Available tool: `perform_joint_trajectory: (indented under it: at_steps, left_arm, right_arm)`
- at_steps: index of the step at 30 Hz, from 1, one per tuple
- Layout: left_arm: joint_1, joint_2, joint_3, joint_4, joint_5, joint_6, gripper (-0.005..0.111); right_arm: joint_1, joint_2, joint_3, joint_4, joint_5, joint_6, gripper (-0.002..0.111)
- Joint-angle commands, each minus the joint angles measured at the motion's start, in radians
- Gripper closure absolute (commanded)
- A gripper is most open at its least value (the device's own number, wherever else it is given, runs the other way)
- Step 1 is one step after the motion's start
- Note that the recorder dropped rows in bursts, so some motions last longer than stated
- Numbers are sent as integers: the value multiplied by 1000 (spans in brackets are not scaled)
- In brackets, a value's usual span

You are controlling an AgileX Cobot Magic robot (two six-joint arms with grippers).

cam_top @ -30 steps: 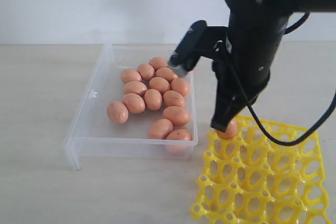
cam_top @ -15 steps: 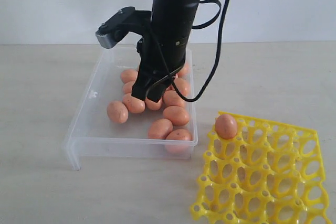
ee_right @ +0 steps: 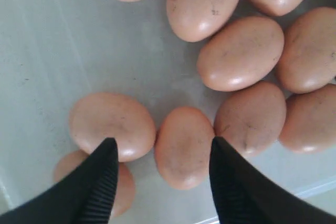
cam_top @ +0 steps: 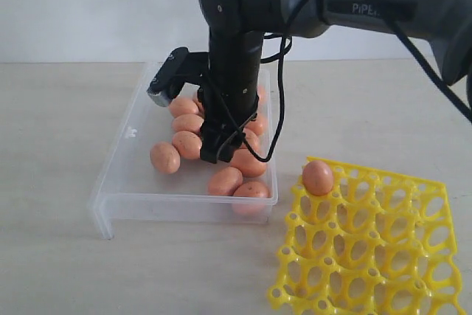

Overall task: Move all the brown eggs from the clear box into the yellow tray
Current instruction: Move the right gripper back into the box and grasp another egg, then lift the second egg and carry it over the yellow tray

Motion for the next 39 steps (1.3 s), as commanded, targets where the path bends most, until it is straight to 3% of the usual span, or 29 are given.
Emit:
perform_joint_trajectory:
  at_steps: [1,15,24,26,28,29,35,39]
  left_arm:
    - [-1,-4,4,2,-5,0,103]
    - [-1,-4,4,2,-5,0,103]
    - [-1,-4,4,2,-5,0,103]
    - [-1,-4,4,2,-5,0,103]
    - [-1,-4,4,2,-5,0,103]
    - [-1,-4,4,2,-5,0,103]
    - [-1,-4,4,2,-5,0,103]
    - [-1,-4,4,2,-5,0,103]
  right_arm:
    - [-9,8,-5,-70,-37,-14,63]
    - [-42,54,-2,2,-94,-7,63]
    - [-42,57,133,-23,-166,-9,63]
    - [-42,57,133,-20,-191,-3,69]
    - [-40,57,133,-20,-192,-3,91]
    - [-40,55,133,-20,-188,10,109]
    - [-40,18,133,18,-193,114,108]
    - [-40,-59,133,185,-266,116,108]
